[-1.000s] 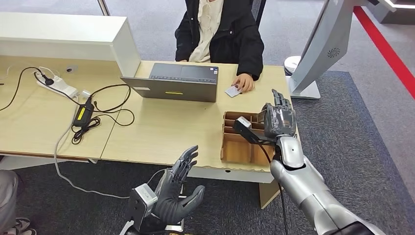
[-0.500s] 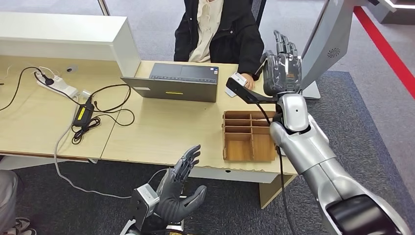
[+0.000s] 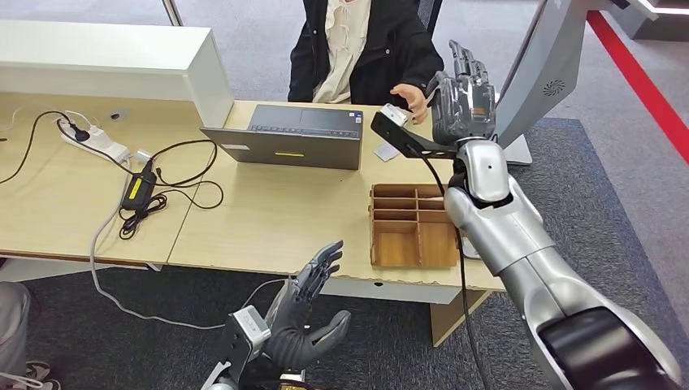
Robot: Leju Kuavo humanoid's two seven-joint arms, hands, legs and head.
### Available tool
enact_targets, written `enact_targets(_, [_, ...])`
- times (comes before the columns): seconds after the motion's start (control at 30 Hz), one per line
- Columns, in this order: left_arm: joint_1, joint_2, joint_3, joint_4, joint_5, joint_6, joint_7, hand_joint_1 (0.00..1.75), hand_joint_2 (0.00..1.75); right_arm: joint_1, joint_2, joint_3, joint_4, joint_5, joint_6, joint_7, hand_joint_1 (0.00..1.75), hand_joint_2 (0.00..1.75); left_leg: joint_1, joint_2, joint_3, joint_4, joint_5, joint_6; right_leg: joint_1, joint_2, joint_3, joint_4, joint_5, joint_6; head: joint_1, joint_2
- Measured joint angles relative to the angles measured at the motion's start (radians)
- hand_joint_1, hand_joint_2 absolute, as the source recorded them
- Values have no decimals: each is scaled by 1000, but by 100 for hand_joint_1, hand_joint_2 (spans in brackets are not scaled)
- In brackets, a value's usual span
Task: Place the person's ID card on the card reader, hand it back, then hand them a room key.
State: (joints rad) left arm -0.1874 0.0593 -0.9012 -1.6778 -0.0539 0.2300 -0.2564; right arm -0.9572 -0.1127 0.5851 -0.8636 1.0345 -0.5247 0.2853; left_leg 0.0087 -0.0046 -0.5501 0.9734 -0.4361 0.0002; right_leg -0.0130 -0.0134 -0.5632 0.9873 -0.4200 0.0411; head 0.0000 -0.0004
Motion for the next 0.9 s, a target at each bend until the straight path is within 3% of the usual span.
enact_targets(0.3, [-34, -13, -9, 23, 27, -47, -7, 0, 175, -61, 16, 3, 156, -52, 43, -6, 175, 175, 0, 0, 0, 0, 0, 0, 0, 0, 0, 0, 0, 0, 0, 0])
enact_targets(0.6, [-62, -26, -27, 62, 64, -32, -32, 0, 175, -99, 54, 5, 295, -94, 47, -14, 175, 175, 0, 0, 0, 0, 0, 0, 0, 0, 0, 0, 0, 0, 0, 0])
enact_targets(0.63, [-64, -27, -29, 66, 67, -27, -33, 0, 175, -101, 57, 5, 306, -95, 46, -15, 161, 175, 0, 0, 0, 0, 0, 0, 0, 0, 0, 0, 0, 0, 0, 0])
enact_targets(0.73, [-71, -31, -34, 76, 78, -14, -36, 0, 175, -103, 65, 5, 332, -94, 40, -15, 34, 175, 0, 0, 0, 0, 0, 0, 0, 0, 0, 0, 0, 0, 0, 0])
enact_targets(0.77, [-74, -31, -36, 79, 83, -9, -37, 0, 175, -103, 68, 5, 340, -93, 36, -15, 4, 175, 0, 0, 0, 0, 0, 0, 0, 0, 0, 0, 0, 0, 0, 0])
enact_targets(0.9, [-81, -33, -47, 90, 95, 7, -36, 0, 175, -103, 76, 9, 367, -92, 16, -16, 0, 175, 0, 0, 0, 0, 0, 0, 0, 0, -1, 0, 0, 0, 0, 0])
